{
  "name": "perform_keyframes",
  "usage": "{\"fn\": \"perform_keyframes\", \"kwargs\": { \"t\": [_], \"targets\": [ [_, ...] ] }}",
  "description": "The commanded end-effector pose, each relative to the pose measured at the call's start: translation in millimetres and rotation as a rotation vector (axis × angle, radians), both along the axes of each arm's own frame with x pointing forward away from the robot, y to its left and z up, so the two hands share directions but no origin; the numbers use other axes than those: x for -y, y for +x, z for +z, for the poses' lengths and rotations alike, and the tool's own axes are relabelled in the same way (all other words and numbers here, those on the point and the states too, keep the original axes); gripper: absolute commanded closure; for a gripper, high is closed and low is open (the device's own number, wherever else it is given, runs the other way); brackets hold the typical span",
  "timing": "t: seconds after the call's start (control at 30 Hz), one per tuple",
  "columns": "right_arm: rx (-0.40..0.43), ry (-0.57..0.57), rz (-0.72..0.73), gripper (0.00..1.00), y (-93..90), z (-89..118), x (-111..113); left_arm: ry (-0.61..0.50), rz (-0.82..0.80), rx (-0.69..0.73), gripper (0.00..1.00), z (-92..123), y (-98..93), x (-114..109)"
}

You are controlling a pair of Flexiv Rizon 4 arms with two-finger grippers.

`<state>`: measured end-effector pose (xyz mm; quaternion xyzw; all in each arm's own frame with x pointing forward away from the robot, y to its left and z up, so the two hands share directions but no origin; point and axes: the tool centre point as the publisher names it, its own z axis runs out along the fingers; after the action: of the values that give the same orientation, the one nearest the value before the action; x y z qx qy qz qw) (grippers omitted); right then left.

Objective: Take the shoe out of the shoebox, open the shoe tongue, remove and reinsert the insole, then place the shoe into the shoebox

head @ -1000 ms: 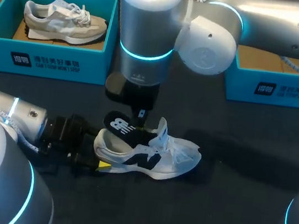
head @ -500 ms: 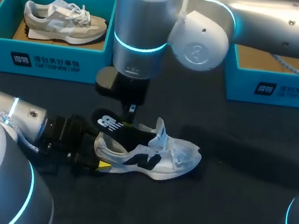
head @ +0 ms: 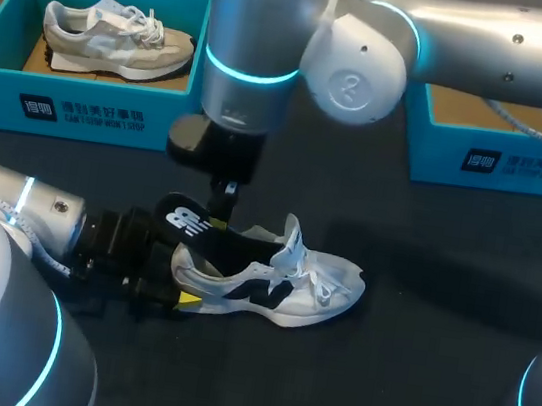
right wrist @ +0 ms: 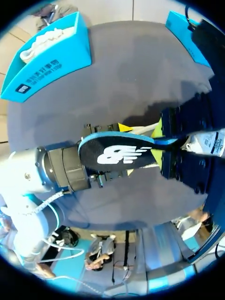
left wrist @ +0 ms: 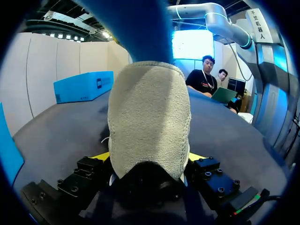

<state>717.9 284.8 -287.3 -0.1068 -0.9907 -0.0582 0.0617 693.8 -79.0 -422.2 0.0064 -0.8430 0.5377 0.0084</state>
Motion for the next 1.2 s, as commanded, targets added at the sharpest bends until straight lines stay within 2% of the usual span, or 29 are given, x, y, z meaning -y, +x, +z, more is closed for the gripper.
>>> {"fn": "perform_keyframes", "kwargs": {
  "t": [0.03, 0.13, 0.17, 0.23, 0.3, 0.43, 0.57, 0.7, 0.73, 0.83, 0.93, 1.07, 1.2],
  "targets": [
    [-0.076, 0.023, -0.015, 0.56, 6.3, 3.1, 8.4, 0.003, 0.000, 0.000, 1.00, -1.0, -0.2, 1.0],
    [-0.111, 0.063, -0.025, 0.52, 8.8, 5.4, 7.7, 0.003, 0.000, 0.000, 1.00, -1.0, -0.2, 1.0],
    [-0.128, 0.072, -0.025, 0.35, 9.8, 6.4, 7.1, 0.003, 0.000, 0.000, 1.00, -1.0, -0.2, 1.0],
    [-0.146, 0.096, -0.047, 0.26, 11.1, 7.6, 6.0, 0.003, 0.000, 0.000, 1.00, -1.0, -0.2, 1.0],
    [-0.176, 0.144, -0.079, 0.24, 12.8, 9.3, 6.3, 0.003, 0.000, 0.000, 1.00, -1.0, -0.2, 1.0],
    [-0.229, 0.224, -0.135, 0.30, 13.4, 10.3, 7.0, 0.003, 0.000, 0.000, 1.00, -1.0, -0.2, 1.0],
    [-0.256, 0.309, -0.170, 0.31, 9.1, 11.7, 4.9, 0.003, 0.000, 0.000, 1.00, -1.0, -0.2, 1.0],
    [-0.276, 0.368, -0.202, 0.27, 4.8, 11.5, 2.0, 0.003, 0.000, 0.000, 1.00, -1.0, -0.2, 1.0],
    [-0.287, 0.380, -0.216, 0.22, 3.9, 10.9, 0.9, 0.003, 0.000, 0.000, 1.00, -1.0, -0.2, 1.0],
    [-0.303, 0.429, -0.228, 0.17, 1.0, 8.5, -2.4, 0.003, 0.000, 0.000, 1.00, -1.0, -0.2, 1.0],
    [-0.313, 0.465, -0.236, 0.23, -1.8, 6.9, -4.8, 0.003, 0.000, 0.000, 1.00, -1.0, -0.2, 1.0],
    [-0.307, 0.500, -0.233, 0.23, -5.2, 5.8, -6.5, 0.003, 0.000, 0.000, 1.00, -1.0, -0.2, 1.0],
    [-0.310, 0.507, -0.222, 0.38, -9.6, 3.4, -7.9, 0.003, 0.000, 0.000, 1.00, -1.0, -0.2, 1.0]
  ]
}}
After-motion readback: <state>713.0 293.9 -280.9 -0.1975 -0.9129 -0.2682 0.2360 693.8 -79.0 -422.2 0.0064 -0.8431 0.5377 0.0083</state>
